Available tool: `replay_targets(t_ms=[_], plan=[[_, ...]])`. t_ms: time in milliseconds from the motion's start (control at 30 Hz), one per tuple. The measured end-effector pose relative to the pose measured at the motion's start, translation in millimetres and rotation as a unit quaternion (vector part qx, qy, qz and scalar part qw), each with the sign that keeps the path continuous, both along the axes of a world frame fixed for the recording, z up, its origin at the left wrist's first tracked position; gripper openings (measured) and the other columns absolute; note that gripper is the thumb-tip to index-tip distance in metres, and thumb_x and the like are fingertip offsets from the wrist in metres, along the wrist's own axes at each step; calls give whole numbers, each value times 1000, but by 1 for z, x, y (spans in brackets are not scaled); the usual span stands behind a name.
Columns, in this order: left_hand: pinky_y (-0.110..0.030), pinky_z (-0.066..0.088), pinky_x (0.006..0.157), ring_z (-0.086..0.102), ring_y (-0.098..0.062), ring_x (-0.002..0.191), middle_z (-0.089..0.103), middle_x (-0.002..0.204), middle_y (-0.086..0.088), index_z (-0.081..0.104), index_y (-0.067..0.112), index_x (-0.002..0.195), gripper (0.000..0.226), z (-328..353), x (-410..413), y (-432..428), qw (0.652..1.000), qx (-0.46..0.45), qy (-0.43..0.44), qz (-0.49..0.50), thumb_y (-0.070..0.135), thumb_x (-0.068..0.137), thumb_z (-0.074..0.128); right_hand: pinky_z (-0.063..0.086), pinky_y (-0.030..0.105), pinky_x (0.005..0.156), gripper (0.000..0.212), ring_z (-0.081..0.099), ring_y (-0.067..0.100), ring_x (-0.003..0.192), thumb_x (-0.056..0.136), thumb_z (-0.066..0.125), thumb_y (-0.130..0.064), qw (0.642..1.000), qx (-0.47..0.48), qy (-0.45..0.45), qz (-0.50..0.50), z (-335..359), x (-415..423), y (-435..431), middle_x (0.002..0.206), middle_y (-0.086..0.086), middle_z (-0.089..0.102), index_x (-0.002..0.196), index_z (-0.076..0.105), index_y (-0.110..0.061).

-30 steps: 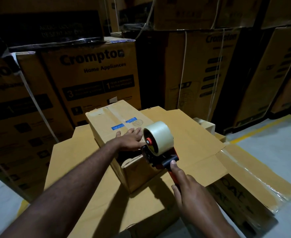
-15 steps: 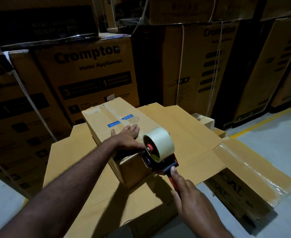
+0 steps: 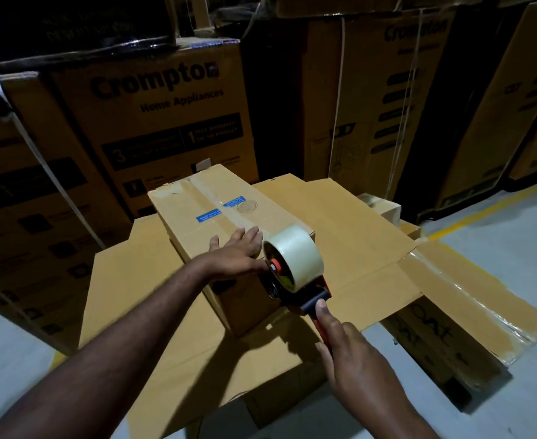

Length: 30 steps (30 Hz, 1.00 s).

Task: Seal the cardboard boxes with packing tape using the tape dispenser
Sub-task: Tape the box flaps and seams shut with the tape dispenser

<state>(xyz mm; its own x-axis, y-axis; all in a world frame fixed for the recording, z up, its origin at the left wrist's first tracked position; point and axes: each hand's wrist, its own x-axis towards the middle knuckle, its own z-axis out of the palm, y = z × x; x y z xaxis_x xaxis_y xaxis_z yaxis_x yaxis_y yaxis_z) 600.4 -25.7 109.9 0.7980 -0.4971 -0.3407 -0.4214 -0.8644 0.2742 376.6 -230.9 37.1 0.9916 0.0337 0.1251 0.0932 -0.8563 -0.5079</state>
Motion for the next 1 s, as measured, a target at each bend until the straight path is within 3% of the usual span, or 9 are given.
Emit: replay_targets(t_ms=[100, 233, 300, 400, 533, 700, 833, 1000], plan=[[-64, -16, 117, -18, -18, 155, -18, 169, 7, 0, 26, 164, 81, -1, 2, 0, 1000, 6, 0, 13, 58, 102, 41, 37, 17, 69, 91, 53, 7, 89, 102, 47, -43, 1000, 23, 1, 2, -2, 4, 7, 119, -6, 56, 137, -35, -59], [-65, -16, 117, -15, -17, 156, -15, 169, 9, 0, 30, 164, 82, -6, 3, 2, 999, -10, -17, 40, 65, 100, 39, 41, 17, 82, 76, 50, 4, 103, 104, 38, -46, 998, 57, 37, -14, 9, 10, 14, 134, -10, 48, 139, -28, -56], [-65, -16, 116, -14, -16, 156, -15, 169, 10, 2, 31, 164, 83, -9, 3, 2, 999, -12, -25, 42, 67, 98, 39, 40, 16, 77, 75, 48, 4, 94, 104, 38, -47, 998, 51, 43, -18, 13, 11, 17, 130, -10, 49, 141, -28, -52], [-65, -15, 116, -14, -15, 156, -14, 170, 10, 6, 30, 164, 86, -11, 1, 3, 998, -6, -39, 39, 66, 95, 44, 32, 16, 57, 82, 43, 4, 72, 105, 35, -47, 999, -3, 39, -1, 16, 10, 13, 120, -8, 50, 137, -41, -49], [-65, -12, 117, -13, -14, 156, -13, 170, 10, 8, 29, 164, 82, -13, -3, 3, 997, 9, -65, 41, 52, 99, 51, 32, 14, 57, 88, 45, 3, 79, 105, 34, -47, 998, -31, 59, 17, 14, 14, 4, 120, -10, 46, 122, -52, -57], [-65, -13, 118, -12, -15, 156, -13, 170, 10, 8, 31, 164, 77, -11, -4, 0, 997, 5, -68, 47, 51, 101, 48, 42, 18, 72, 77, 49, 5, 87, 105, 37, -45, 998, 19, 50, -12, 24, 9, 19, 119, -9, 50, 141, -30, -52], [-65, -12, 118, -11, -16, 156, -8, 170, 12, 10, 38, 162, 74, -11, -7, 0, 996, 1, -61, 60, 41, 101, 51, 38, 20, 62, 83, 47, 7, 78, 107, 40, -32, 998, -31, 59, -22, 38, 12, 27, 118, -2, 50, 143, -33, -44], [-62, -10, 120, -8, -14, 157, -3, 171, 8, 14, 34, 162, 69, -4, -14, -5, 994, -5, -56, 90, 32, 104, 50, 43, 22, 60, 71, 54, 8, 78, 105, 46, -24, 997, -27, 54, -42, 56, 17, 35, 105, -1, 53, 151, -6, -40]])
